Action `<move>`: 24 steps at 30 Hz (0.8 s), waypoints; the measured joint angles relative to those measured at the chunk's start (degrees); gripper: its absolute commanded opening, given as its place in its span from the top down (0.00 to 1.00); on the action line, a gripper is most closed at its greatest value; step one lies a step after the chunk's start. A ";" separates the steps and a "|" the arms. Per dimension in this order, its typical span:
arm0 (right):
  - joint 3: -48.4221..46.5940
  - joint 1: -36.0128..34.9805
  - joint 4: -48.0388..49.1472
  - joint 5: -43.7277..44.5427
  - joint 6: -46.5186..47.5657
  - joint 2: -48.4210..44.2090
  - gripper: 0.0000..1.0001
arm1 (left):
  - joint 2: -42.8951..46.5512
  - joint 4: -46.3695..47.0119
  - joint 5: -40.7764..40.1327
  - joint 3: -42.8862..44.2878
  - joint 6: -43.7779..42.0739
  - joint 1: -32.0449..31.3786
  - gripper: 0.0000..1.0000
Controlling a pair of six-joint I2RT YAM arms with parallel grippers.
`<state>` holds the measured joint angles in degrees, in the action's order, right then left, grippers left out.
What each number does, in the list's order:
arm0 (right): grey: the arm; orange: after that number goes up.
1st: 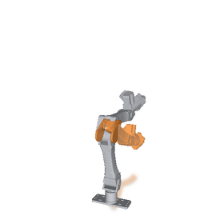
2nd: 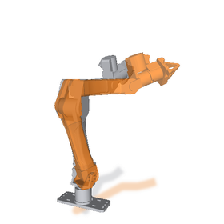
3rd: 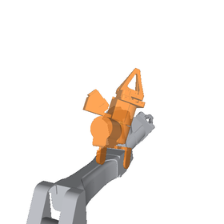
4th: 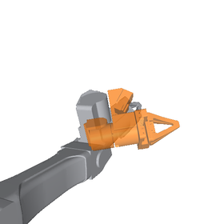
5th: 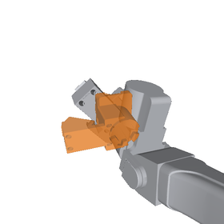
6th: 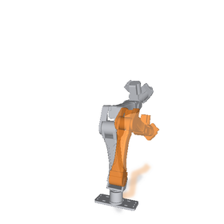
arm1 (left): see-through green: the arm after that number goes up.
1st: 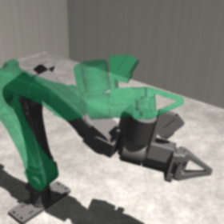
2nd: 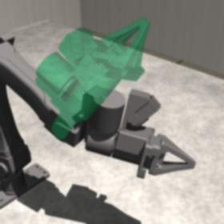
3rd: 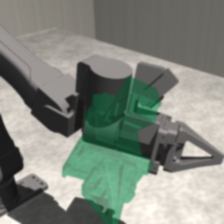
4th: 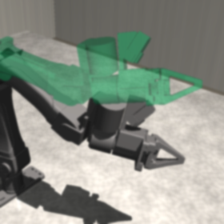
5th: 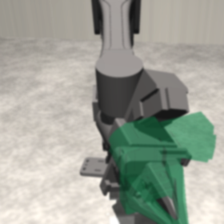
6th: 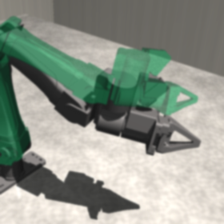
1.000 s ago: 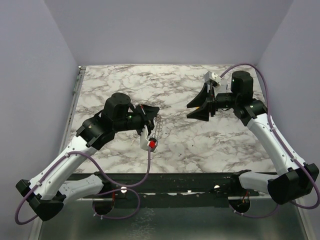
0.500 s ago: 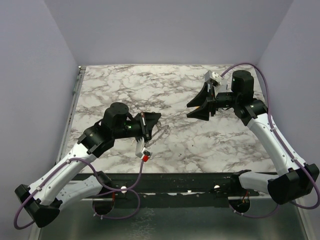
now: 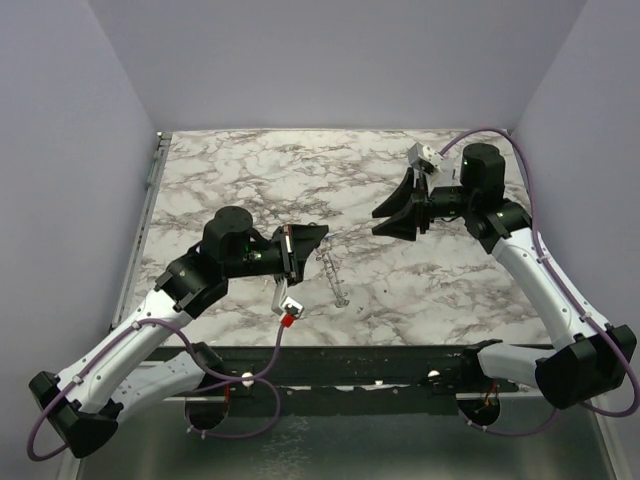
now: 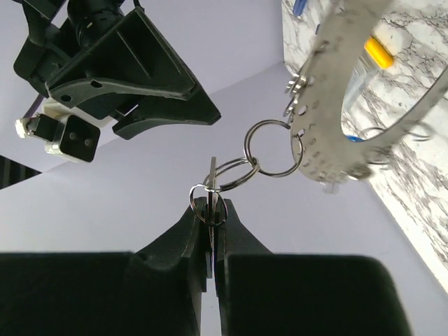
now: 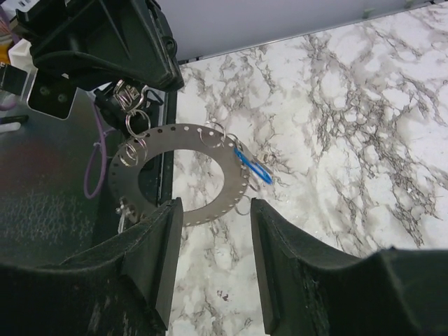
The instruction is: Remove the keys from the keyring
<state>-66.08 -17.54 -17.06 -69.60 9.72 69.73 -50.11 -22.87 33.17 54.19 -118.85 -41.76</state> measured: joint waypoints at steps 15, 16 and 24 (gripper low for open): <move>0.98 -2.80 2.25 1.68 -1.38 -0.02 0.47 | -5.64 0.52 -1.18 3.56 -0.31 -0.72 1.00; 1.16 -2.99 2.25 1.92 -1.42 -0.02 0.46 | -5.81 0.48 -1.55 3.85 -0.35 -0.74 1.00; 1.33 -4.87 2.05 3.26 -2.05 -0.02 0.42 | -7.48 0.44 -4.35 5.90 -0.42 -0.85 1.00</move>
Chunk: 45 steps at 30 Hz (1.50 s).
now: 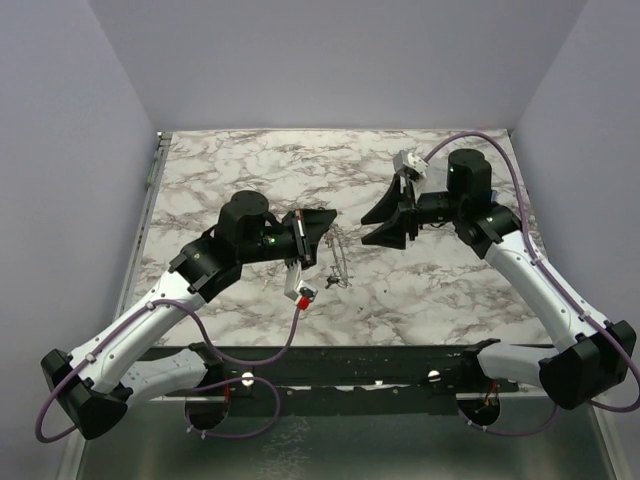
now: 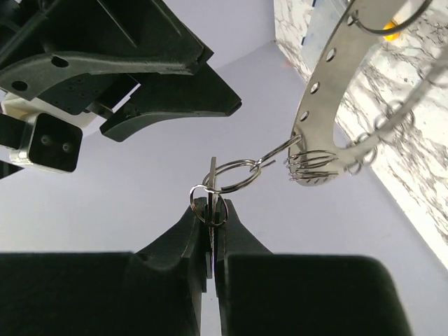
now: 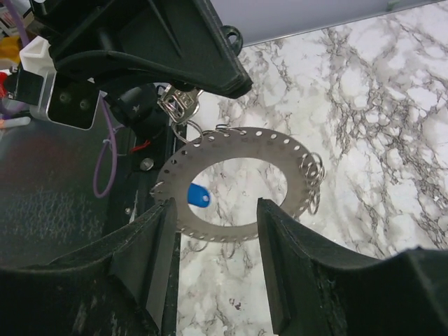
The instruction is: Remove the keys from the keyring
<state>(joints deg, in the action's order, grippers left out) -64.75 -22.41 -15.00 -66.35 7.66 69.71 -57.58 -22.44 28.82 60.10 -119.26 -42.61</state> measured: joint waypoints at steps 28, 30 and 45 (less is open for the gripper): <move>-2.84 -10.95 0.55 11.32 -1.05 4.28 0.42 | -3.41 -1.36 -6.01 4.00 2.25 -0.68 1.00; -3.30 -11.78 0.83 11.76 -0.68 5.16 0.45 | -3.41 -1.38 -6.03 4.15 2.56 -0.76 1.00; -5.51 -12.76 2.12 10.88 0.83 6.16 0.71 | -3.39 -2.58 -6.54 4.17 3.58 -0.98 1.00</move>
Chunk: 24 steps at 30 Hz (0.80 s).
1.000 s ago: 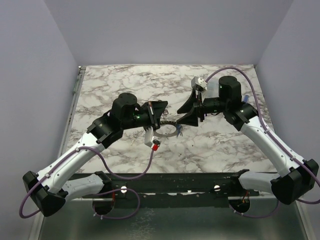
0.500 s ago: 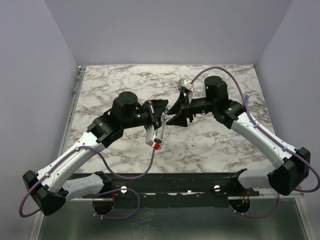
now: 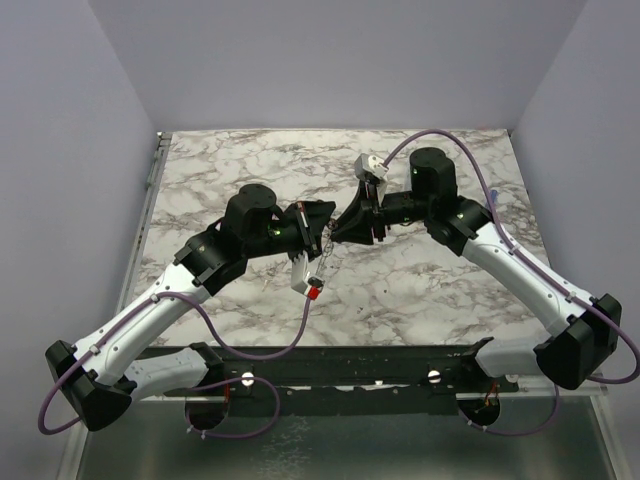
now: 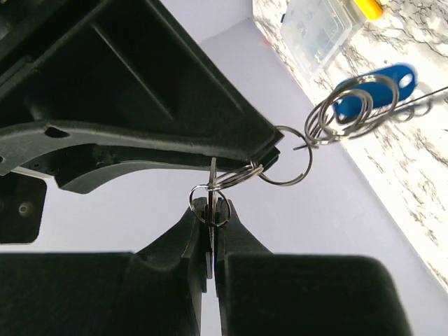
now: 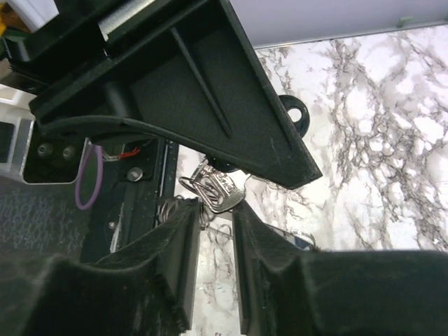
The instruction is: Remove the keys from the keyring
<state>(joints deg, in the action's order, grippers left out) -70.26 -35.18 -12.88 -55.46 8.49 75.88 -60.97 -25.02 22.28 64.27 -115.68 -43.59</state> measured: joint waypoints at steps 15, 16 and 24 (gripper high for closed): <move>-0.28 0.00 -0.07 -1.01 0.87 0.22 0.67 | 0.00 -0.59 -0.70 0.39 1.90 -0.04 1.00; -0.28 0.00 -0.07 -1.01 0.90 0.20 0.67 | 0.00 -0.70 -0.74 0.57 2.10 -0.04 1.00; 0.26 -0.02 -0.11 -0.98 1.95 0.20 0.97 | 0.00 -0.87 -0.94 0.90 2.73 -0.04 1.00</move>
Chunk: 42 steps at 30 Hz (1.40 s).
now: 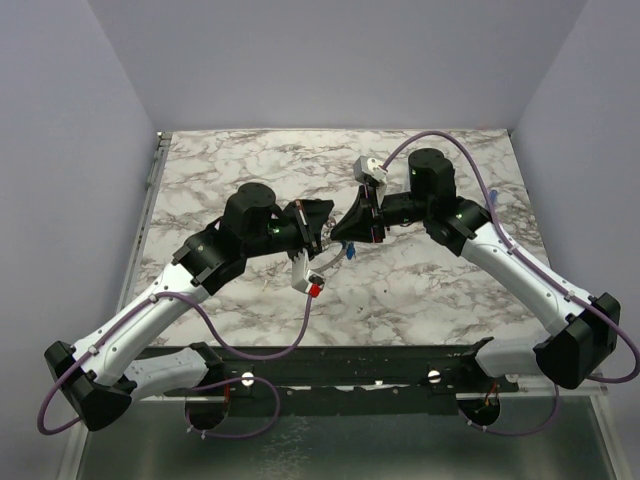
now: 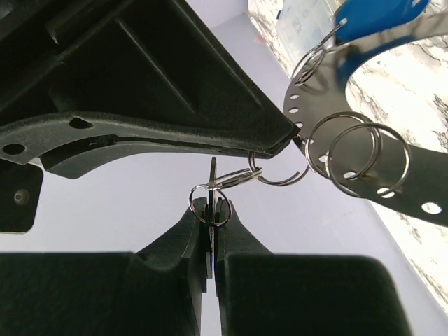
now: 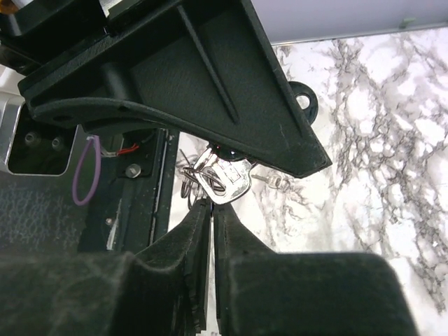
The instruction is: Remove the keys from the keyring
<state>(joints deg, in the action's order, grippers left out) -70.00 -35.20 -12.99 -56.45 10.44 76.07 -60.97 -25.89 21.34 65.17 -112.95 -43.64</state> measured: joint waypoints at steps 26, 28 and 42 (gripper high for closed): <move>-1.95 0.33 -1.88 -1.20 -2.62 -0.55 0.99 | 5.22 -0.37 -1.92 -4.09 11.17 0.00 1.00; -1.95 0.39 -1.88 -1.64 -3.19 -0.55 0.99 | 5.35 -0.35 -1.92 -4.85 11.72 0.00 1.00; -2.16 0.44 -1.86 -4.13 -4.59 -0.55 0.99 | 7.37 2.73 -2.93 -9.51 13.97 0.00 1.00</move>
<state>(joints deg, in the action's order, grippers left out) -72.16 -34.76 -14.85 -60.58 5.85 75.53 -53.60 -23.16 18.41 55.66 -98.98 -43.64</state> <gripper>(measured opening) 0.019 0.082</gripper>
